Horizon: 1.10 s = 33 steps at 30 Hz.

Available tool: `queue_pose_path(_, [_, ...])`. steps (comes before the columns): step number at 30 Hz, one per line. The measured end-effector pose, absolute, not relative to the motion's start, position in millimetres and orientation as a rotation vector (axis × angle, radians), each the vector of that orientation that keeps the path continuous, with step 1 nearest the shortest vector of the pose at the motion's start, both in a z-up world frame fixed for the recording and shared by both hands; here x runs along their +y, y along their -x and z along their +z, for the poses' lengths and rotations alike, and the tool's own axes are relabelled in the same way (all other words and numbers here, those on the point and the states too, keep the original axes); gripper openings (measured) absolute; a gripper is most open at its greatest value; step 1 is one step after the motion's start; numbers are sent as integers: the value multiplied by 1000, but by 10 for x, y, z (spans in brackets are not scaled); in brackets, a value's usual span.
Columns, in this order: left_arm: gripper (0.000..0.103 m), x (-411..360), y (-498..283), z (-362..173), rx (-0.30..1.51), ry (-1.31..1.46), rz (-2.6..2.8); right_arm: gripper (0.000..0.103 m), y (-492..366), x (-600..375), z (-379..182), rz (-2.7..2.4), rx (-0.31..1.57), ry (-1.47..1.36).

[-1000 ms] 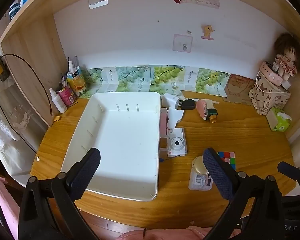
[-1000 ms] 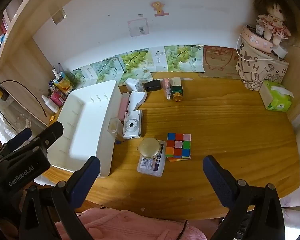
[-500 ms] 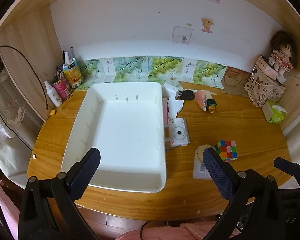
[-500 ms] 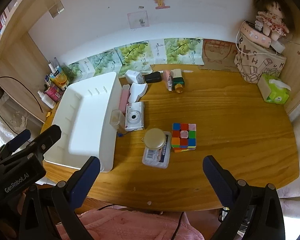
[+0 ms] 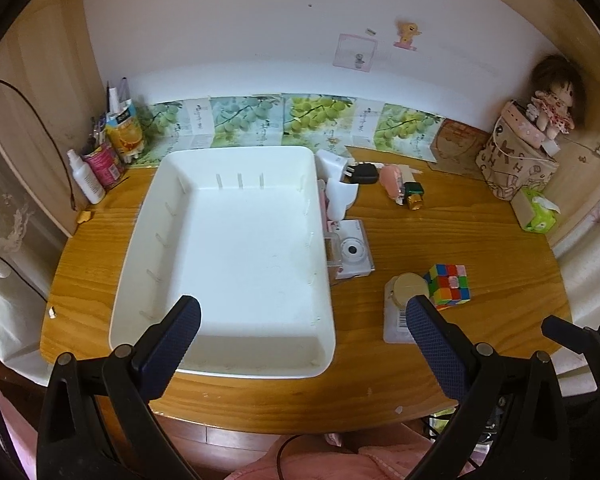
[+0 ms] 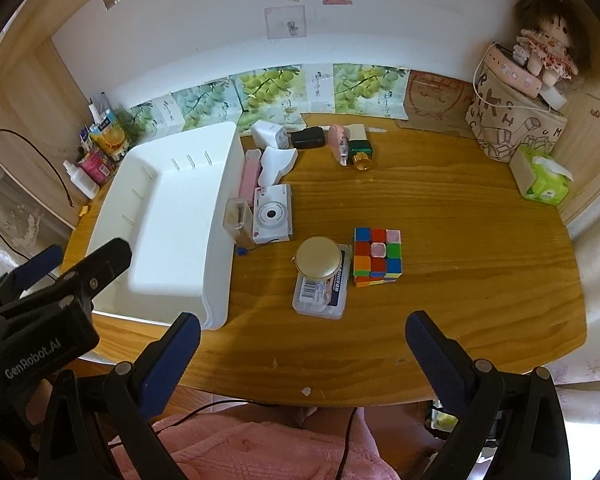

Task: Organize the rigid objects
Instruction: 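Move both tools toward the gold tin and the Rubik's cube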

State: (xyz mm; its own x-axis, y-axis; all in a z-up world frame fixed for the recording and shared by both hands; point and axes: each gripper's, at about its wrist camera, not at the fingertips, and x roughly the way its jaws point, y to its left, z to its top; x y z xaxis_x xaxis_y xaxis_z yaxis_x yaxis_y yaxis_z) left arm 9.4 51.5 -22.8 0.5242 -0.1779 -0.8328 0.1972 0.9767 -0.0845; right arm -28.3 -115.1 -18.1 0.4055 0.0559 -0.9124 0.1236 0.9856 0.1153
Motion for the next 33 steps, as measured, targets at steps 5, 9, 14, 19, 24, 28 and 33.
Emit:
queue_pose_path(5, [102,417,-121,-250,1011,-25,-235,103,299,-1183,-163,-51,1155,-152])
queue_pose_path(9, [102,309,-113,-247,1006,-34,-220,103,294,-1226,-187,-30,1161,-137])
queue_pose_path(14, [102,130,-117,-204,994,-18,-174,103,264,-1383,-212,26,1154,-94])
queue_pose_path(19, [102,-180,-71,-213,1007,-19,-136,103,272,-1616,-232,105,1153,-65])
queue_pose_path(24, [102,-470,10,-226,1016,-28,-69,103,232,-1896,-288,172,1160,-53])
queue_pose_path(28, [102,-623,69,-263,1030,-13,-4,103,202,-2095,-354,234,1167,-35])
queue_pose_path(33, [102,-763,149,-326,1056,5,85,103,117,-2331,-424,305,1176,-41])
